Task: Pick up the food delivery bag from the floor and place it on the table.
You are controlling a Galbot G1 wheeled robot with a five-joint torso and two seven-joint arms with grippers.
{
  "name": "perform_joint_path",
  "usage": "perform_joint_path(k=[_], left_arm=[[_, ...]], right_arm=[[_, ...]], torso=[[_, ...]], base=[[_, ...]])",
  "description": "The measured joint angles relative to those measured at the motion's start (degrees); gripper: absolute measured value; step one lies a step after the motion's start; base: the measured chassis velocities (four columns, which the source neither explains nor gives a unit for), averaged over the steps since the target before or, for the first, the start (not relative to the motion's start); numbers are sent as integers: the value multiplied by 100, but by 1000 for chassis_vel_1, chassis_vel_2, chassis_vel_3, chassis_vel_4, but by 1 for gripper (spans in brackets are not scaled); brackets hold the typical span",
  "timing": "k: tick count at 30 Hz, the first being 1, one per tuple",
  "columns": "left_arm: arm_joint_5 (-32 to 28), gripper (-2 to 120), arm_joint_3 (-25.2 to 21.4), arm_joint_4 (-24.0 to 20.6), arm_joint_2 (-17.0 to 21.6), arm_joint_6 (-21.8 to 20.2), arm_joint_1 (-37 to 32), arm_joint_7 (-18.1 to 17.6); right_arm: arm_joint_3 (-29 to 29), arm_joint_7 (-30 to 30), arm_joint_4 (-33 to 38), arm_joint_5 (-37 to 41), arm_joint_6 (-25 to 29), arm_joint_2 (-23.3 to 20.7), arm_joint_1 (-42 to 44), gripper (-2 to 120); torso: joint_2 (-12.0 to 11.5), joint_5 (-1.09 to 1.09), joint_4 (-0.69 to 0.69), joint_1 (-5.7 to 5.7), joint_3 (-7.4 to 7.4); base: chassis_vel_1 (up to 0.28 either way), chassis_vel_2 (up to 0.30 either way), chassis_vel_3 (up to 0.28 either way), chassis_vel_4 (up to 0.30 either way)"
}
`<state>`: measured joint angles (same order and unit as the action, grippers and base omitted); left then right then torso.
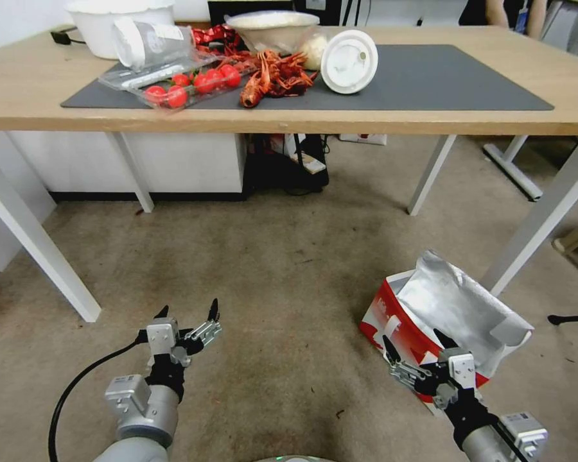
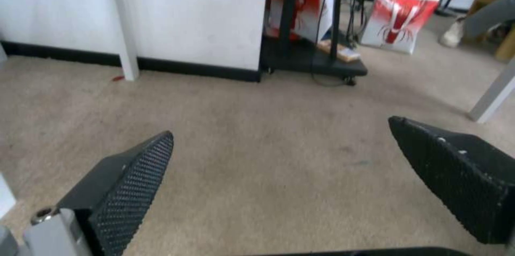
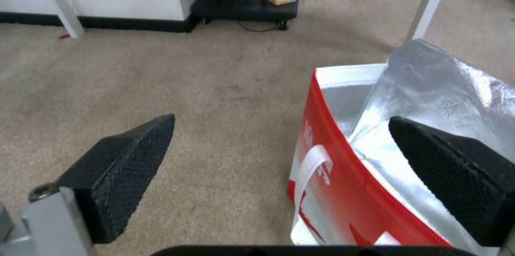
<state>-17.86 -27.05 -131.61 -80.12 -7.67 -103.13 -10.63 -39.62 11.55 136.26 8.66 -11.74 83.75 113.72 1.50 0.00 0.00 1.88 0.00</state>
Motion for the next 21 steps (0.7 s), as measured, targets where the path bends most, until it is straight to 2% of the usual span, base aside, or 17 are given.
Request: perform_joint_path(k=[7,9,10,11,14,15,17,18,19,21], left_arm=[[-57,100,-8,55,1,113,22,73],[-34,100,-12,68,5,114,25,84],[-6,100,-13,73,8,114,24,94],[-6,100,-13,73,8,114,24,94],[59,100,-10,80,5,114,20,123],[59,100,-10,80,5,114,20,123],[98,100,-4,79,-26,116,16,127],[145,100,0,79,-57,129,5,126],[145,100,0,79,-57,129,5,126],[219,100,-1,86,-103,131,0,115]], right_arm=[[-36,-35,-52,52,-23,-318,-94,100],[-101,-46,-98,177,-85,-551,-208,100],[-154,-51,-185,335,-158,-813,-318,100],[-154,-51,-185,335,-158,-813,-318,100],[-259,1,-576,806,-209,-1477,-636,100],[-259,1,-576,806,-209,-1477,-636,100],[-321,89,-1052,1153,-118,-2028,-948,100],[-325,178,-1486,1481,18,-2516,-1292,100],[-325,178,-1486,1481,18,-2516,-1292,100],[-218,388,-1998,1880,262,-3089,-1791,100]], torso=[[12,0,0,3,0],[16,0,-1,4,0],[18,1,-1,5,0],[18,1,-1,5,0],[23,2,0,5,0],[23,2,0,5,0],[26,2,0,5,0],[29,2,0,6,0],[29,2,0,6,0],[30,1,1,7,0]], base=[[0,0,0,0],[0,0,0,0],[0,0,0,0],[0,0,0,0],[0,0,0,0],[0,0,0,0],[0,0,0,0],[0,0,0,0],[0,0,0,0],[0,0,0,0]])
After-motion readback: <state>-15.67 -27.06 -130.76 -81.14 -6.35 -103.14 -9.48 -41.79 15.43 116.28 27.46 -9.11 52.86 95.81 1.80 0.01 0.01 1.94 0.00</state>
